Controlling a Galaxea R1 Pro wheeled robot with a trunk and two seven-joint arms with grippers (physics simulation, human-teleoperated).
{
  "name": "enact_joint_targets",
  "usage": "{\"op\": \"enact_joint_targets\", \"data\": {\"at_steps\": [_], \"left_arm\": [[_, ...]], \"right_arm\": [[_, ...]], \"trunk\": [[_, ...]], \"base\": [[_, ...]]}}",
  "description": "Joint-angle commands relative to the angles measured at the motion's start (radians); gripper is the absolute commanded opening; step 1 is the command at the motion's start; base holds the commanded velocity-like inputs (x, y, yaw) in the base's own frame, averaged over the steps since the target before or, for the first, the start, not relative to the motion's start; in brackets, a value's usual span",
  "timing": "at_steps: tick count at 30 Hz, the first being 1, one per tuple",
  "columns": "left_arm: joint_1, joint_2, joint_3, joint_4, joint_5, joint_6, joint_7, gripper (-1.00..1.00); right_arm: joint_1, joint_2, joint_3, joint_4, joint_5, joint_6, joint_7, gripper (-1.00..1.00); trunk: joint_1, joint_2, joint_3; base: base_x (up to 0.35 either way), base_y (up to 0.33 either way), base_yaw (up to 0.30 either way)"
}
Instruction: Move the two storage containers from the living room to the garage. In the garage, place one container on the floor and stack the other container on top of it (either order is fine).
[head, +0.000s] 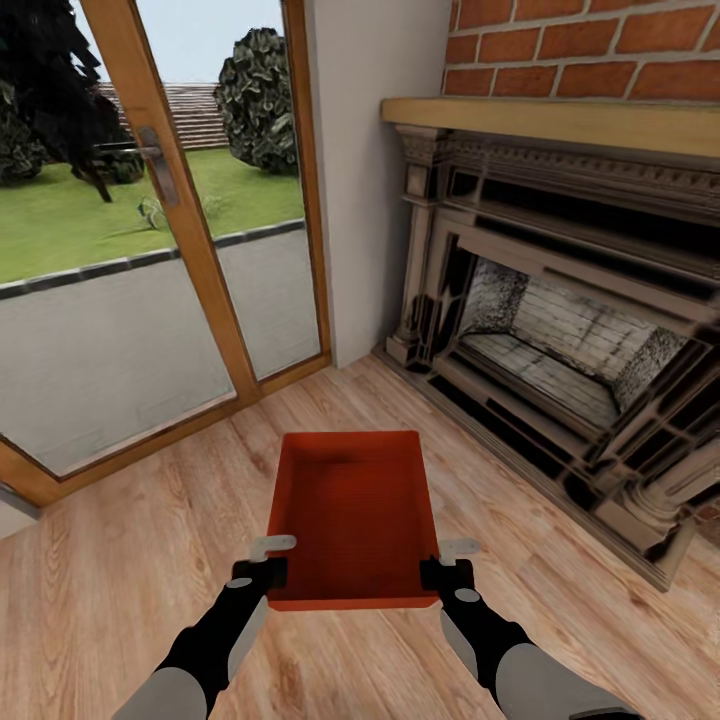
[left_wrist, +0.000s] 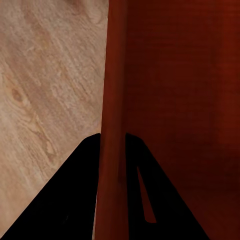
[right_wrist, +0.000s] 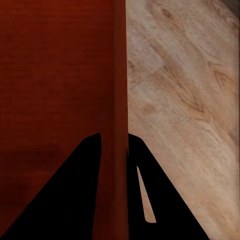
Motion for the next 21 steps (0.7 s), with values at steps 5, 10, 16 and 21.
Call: {"op": "enact_joint_targets", "data": {"at_steps": [5,10,16,21], "left_arm": [[0.0,-0.002,-0.004,-0.002,0.003,0.006,0.011,-1.0],[0.0,-0.002,-0.004,-0.002,0.003,0.006,0.011,-1.0],[0.0,-0.002,-0.004,-0.001,0.003,0.006,0.011,-1.0],[0.0,-0.002,-0.006,0.008,0.004,0.007,0.011,-1.0]], "right_arm": [[-0.001,0.001,-0.01,0.001,0.001,-0.004,-0.064,-1.0],[-0.001,0.001,-0.011,0.001,-0.001,-0.004,-0.064,-1.0],[-0.001,0.001,-0.012,0.0,-0.002,-0.004,-0.064,-1.0],[-0.001,0.001,-0.012,-0.001,-0.005,-0.004,-0.064,-1.0]], "trunk": [[0.0,-0.001,0.006],[0.0,-0.001,0.013],[0.0,-0.001,0.022],[0.0,-0.001,0.029]], "base": [[0.0,0.0,-0.125],[0.0,0.0,-0.125],[0.0,0.0,-0.116],[0.0,0.0,-0.111]]}}
